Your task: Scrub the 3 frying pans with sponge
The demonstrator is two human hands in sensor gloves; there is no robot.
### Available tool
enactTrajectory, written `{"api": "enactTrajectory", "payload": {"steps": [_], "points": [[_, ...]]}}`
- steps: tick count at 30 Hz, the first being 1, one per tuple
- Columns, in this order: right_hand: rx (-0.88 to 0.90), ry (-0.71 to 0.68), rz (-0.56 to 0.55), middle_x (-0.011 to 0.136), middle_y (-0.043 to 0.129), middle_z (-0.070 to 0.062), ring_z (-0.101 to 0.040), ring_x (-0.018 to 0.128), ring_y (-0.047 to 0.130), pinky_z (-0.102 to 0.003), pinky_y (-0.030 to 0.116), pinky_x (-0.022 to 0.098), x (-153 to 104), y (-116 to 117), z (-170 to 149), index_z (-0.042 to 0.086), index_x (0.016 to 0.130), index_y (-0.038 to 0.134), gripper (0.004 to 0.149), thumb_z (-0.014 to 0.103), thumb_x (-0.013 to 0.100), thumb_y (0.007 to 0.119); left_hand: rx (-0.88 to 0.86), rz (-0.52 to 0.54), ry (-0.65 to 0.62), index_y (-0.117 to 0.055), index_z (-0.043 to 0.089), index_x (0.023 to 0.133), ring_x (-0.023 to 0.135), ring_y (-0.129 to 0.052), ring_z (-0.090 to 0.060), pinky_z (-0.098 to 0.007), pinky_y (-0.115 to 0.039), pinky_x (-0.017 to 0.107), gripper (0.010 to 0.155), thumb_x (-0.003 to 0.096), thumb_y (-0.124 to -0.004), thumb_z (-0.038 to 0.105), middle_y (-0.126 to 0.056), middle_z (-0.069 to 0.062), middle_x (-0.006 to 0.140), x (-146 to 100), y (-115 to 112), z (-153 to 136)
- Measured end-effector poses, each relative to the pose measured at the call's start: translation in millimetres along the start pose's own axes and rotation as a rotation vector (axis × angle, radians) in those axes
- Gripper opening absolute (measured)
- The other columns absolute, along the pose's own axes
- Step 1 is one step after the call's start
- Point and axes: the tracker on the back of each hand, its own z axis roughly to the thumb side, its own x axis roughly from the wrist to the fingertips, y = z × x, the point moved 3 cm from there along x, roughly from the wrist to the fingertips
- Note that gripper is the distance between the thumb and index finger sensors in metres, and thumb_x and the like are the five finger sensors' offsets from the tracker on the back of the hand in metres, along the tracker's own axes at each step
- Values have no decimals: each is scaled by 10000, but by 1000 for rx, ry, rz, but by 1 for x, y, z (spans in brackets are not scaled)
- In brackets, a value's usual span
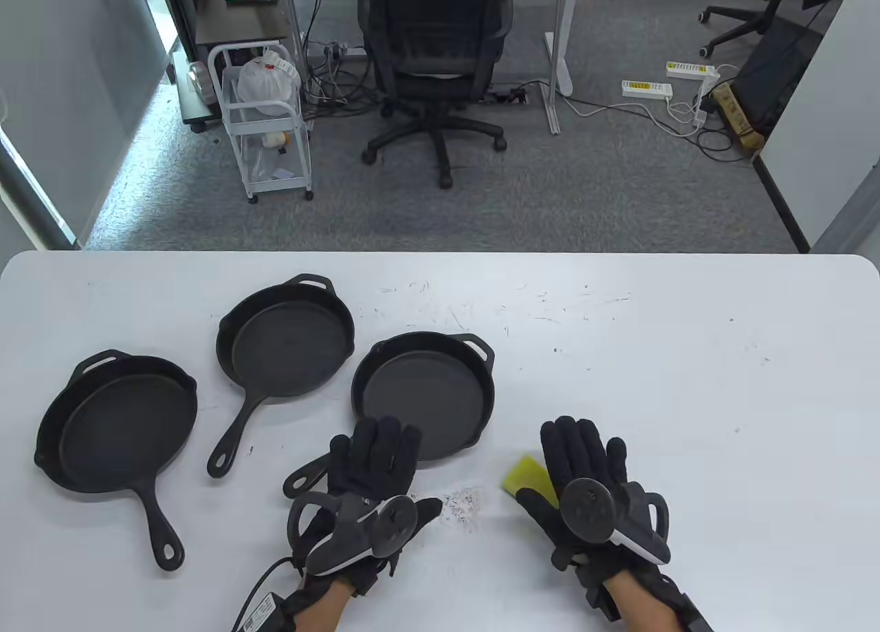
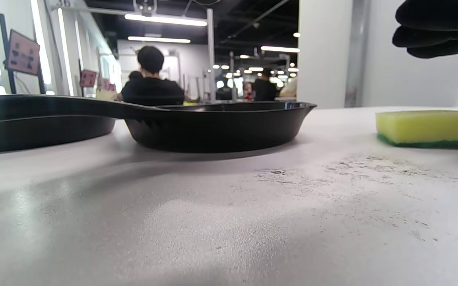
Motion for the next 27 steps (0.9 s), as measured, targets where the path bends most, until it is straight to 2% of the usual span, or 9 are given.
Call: {"api": "enactTrajectory", "payload": {"steps": [7, 9, 12, 16, 21, 24, 27], "points": [[-6, 2, 5, 1204, 275, -105, -444, 1121, 325, -685, 241, 741, 0, 1, 2, 254, 1080, 202, 874, 680, 424, 591, -3, 6, -3, -258, 225, 1246, 1178, -308, -493, -710, -329, 796, 979, 461, -498, 759, -270, -167, 1300, 0, 0, 0], [-13, 9, 25, 1206, 335, -109, -443, 1119, 399, -687, 257, 742, 1, 3, 2, 245, 1090, 257, 872, 673, 425, 624, -5, 10, -4, -258, 223, 1246, 1179, -308, -492, -711, -328, 796, 981, 461, -500, 759, -271, -165, 1300, 0, 1, 1], [-83, 49, 143, 1195, 425, -96, -424, 1103, 528, -686, 276, 743, 8, 15, 2, 210, 1091, 271, 911, 654, 423, 702, 1, 11, -6, -258, 221, 1246, 1178, -310, -492, -711, -328, 795, 980, 462, -502, 757, -274, -165, 1300, 0, 1, 2], [-175, 84, 258, 1175, 490, -82, -387, 1062, 649, -669, 319, 749, 15, 32, 3, 223, 1086, 320, 889, 614, 422, 764, 2, 7, -1, -261, 221, 1245, 1178, -312, -491, -710, -331, 795, 980, 462, -503, 757, -276, -166, 1299, 0, 1, 2], [-231, 91, 162, 1108, 643, -48, -308, 949, 808, -625, 430, 760, 17, 27, 7, 228, 1073, 375, 825, 509, 438, 819, -1, 12, 19, -267, 215, 1245, 1176, -326, -492, -709, -338, 794, 983, 463, -518, 755, -292, -167, 1297, 0, 3, -4], [-188, 69, 87, 1104, 646, -53, -307, 936, 816, -623, 439, 760, 11, 14, 9, 225, 1072, 380, 824, 509, 436, 820, -13, -2, 42, -288, 212, 1242, 1175, -357, -487, -702, -365, 795, 985, 464, -553, 755, -322, -166, 1295, 1, 2, -12], [-130, 51, -41, 1103, 646, -58, -309, 931, 819, -622, 444, 760, 0, -6, 10, 223, 1072, 384, 821, 509, 437, 818, -58, -44, 84, -312, 192, 1239, 1168, -396, -489, -694, -397, 796, 1008, 458, -618, 750, -364, -173, 1287, 3, -1, -26]]}}
